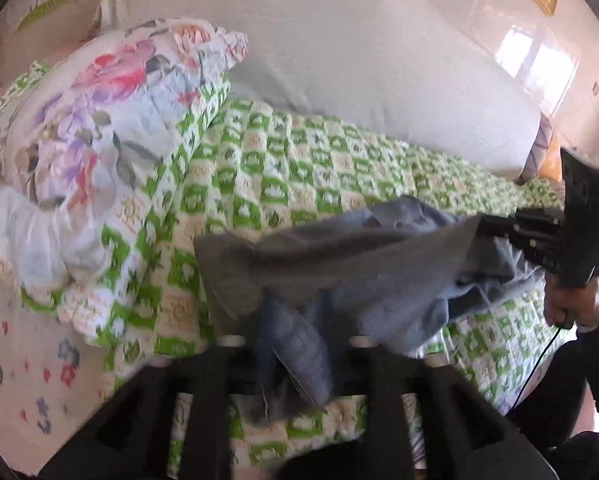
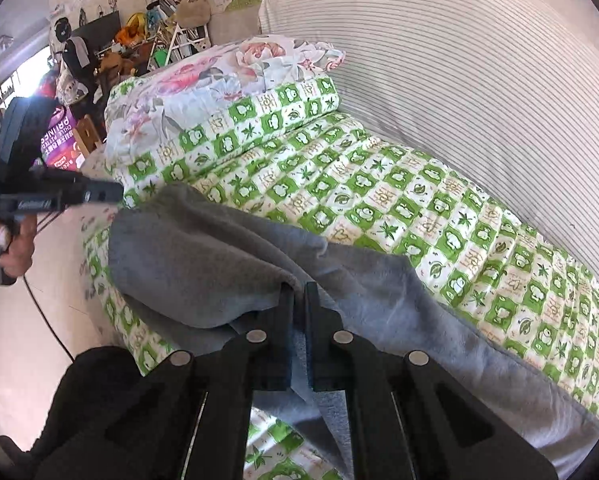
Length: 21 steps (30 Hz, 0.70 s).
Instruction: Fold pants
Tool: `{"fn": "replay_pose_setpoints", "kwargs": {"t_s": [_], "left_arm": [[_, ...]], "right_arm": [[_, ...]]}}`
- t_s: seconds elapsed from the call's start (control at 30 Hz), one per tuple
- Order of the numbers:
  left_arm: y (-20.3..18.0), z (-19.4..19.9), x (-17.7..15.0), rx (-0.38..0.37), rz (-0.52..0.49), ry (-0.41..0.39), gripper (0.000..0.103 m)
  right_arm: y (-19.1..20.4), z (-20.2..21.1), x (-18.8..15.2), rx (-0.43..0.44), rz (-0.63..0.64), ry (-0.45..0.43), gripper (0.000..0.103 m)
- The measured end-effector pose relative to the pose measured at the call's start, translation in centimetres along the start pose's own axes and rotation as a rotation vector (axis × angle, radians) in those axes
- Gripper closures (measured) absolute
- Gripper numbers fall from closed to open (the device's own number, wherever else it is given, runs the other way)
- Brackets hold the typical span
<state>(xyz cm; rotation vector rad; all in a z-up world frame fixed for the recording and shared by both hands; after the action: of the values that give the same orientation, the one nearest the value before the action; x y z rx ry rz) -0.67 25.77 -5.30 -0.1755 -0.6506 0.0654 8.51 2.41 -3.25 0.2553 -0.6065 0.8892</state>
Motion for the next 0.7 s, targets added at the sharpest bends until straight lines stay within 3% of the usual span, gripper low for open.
{"fn": "replay_pose_setpoints", "kwargs": {"t_s": [0.03, 0.07, 0.13, 0.3, 0.33, 0.37, 0.4, 0.43, 0.5, 0.63, 0.7], "left_arm": [[-0.1, -0.1, -0.7, 0.007, 0.02, 0.014, 0.024], [-0.2, 0.0, -1.6, 0.002, 0.049, 0.015, 0.021], [-0.3, 0.0, -3.0, -0.031, 0.094, 0.034, 0.021], [-0.2, -2.5, -4.7, -0.034, 0.173, 0.081, 0.023], [-0.2, -3.2, -4.6, -0.047, 0.177, 0.078, 0.026], [-0.1, -3.9, -4.4, -0.056, 0.178, 0.075, 0.036], [0.0, -4.3, -4.1, -0.061, 0.181, 0.075, 0.069], [0.2, -4.7, -3.6, -0.086, 0.188, 0.079, 0.085], [0.5, -4.4, -2.1, -0.102, 0.175, 0.029, 0.093], [0.4, -1.9, 2.8, 0.003, 0.036, -0.134, 0.096], [0.1, -0.2, 4.9, 0.059, -0.038, -0.231, 0.095]], "right_arm": [[0.2, 0.1, 0.0, 0.002, 0.0, 0.0, 0.098], [0.6, 0.0, -0.2, 0.004, 0.0, 0.0, 0.098], [1.1, -0.1, -0.5, 0.016, 0.007, 0.002, 0.098], [1.2, -0.4, -1.2, 0.035, -0.002, 0.013, 0.098], [1.1, -0.4, -1.3, 0.038, -0.006, 0.012, 0.098], [1.1, -0.4, -1.2, 0.04, -0.012, 0.009, 0.098], [1.1, -0.3, -1.2, 0.045, -0.019, 0.007, 0.098], [1.0, -0.2, -1.2, 0.048, -0.024, 0.005, 0.098], [1.0, -0.1, -1.1, 0.043, -0.024, 0.002, 0.098], [0.1, 0.0, 0.4, -0.012, -0.026, -0.02, 0.098], [-0.5, 0.6, 1.8, -0.049, -0.038, -0.073, 0.098]]}}
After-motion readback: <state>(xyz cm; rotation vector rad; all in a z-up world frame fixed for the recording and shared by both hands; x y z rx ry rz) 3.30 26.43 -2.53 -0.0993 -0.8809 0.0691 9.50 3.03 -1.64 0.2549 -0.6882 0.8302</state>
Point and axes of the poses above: each gripper's, at about its wrist camera, not at the fingertips, and z roughly against the way its jaws point, y to its left, x to its top, the point moved 5 cm from there along -z, roughly the way its jaws point, and after that the axes turned 2 degrees about x, right-handed, at the moved point
